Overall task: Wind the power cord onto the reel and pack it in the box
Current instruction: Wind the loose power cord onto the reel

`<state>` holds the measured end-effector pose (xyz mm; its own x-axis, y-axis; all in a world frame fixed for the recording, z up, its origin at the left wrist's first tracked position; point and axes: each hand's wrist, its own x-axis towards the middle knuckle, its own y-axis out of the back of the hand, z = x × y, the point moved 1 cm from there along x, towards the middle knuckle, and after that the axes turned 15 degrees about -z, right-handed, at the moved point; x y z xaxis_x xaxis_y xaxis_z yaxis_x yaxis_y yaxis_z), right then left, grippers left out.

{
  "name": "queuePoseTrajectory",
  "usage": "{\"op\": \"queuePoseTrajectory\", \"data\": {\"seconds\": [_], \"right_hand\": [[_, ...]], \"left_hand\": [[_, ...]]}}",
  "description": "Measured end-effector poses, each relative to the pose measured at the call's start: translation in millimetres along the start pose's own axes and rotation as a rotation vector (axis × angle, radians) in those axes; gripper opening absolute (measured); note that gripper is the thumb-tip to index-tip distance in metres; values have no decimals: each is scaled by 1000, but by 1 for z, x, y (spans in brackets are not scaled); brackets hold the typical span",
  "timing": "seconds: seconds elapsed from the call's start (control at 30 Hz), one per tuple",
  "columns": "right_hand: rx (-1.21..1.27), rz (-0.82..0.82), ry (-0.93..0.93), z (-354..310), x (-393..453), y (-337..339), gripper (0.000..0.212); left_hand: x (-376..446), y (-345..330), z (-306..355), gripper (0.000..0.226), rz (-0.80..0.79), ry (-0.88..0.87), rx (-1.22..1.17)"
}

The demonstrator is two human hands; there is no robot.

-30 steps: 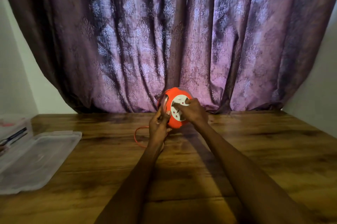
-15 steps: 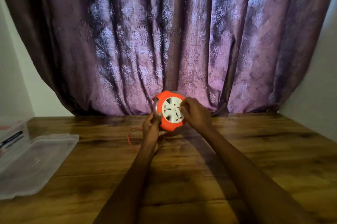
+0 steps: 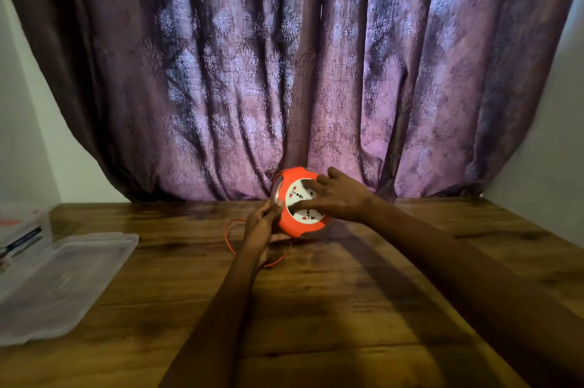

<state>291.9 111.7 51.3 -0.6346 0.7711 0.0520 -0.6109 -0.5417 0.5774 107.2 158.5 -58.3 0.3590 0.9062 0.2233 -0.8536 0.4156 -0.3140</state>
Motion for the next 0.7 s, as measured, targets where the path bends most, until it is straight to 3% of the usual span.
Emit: {"op": "queuePoseTrajectory", "data": {"seconds": [0.1, 0.2, 0.3, 0.4, 0.53, 0.6, 0.7], "right_hand": [[108, -27, -179, -5, 8, -2, 56], [464, -28, -430, -15, 15, -5, 66], [976, 34, -729, -28, 21, -1, 70], [1470, 19, -908, -38, 26, 0, 66], [2344, 289, -1023, -44, 26, -1, 38], [2481, 316, -1054, -50, 25, -8, 35], [2443, 281, -1077, -55, 24, -14, 41]], "left_hand": [[-1, -8, -1, 20, 5, -47, -18], [0, -16, -4, 32, 19, -100, -58], [-2, -20, -4, 36, 39, -169, -61], [-4, -22, -6, 39, 29, -200, -46], [-5, -32, -9, 44, 21, -207, -39], [-4, -35, -11, 48, 0, -200, -28], [-6, -33, -11, 48, 1, -180, 13]]}}
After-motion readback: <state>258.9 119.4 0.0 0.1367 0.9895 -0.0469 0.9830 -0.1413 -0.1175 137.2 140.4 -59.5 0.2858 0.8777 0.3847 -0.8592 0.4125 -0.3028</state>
